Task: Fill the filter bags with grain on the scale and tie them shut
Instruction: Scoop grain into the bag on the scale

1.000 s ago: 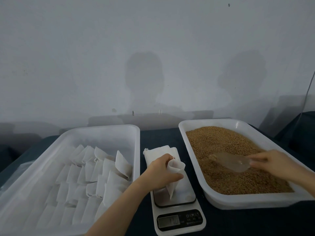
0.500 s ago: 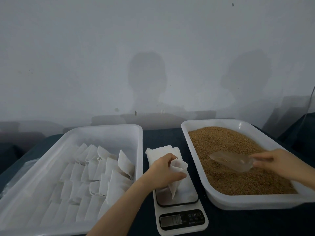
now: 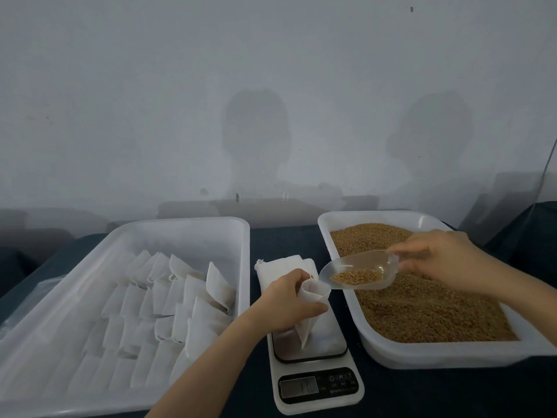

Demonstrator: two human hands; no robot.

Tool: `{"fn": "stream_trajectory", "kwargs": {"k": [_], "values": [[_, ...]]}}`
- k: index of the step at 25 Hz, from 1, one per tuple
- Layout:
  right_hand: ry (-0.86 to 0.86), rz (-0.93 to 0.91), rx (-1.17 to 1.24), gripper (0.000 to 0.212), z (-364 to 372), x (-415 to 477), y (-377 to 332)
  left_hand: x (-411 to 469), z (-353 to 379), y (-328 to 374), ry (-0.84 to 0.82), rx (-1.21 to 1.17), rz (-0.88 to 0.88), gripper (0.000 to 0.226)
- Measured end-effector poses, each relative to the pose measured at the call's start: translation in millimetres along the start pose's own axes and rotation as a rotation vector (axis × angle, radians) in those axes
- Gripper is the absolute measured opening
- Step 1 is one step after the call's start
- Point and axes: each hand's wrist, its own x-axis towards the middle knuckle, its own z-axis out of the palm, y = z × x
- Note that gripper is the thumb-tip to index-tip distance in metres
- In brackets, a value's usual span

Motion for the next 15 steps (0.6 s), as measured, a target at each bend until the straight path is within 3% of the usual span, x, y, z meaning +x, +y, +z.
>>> {"fn": "stream_trajectory", "kwargs": {"k": [15], "values": [[0.108, -0.161, -0.255, 0.026, 5.8, 22.7, -8.1, 0.2, -0.4, -0.3, -0.002, -0.065, 0.001, 0.044]]}}
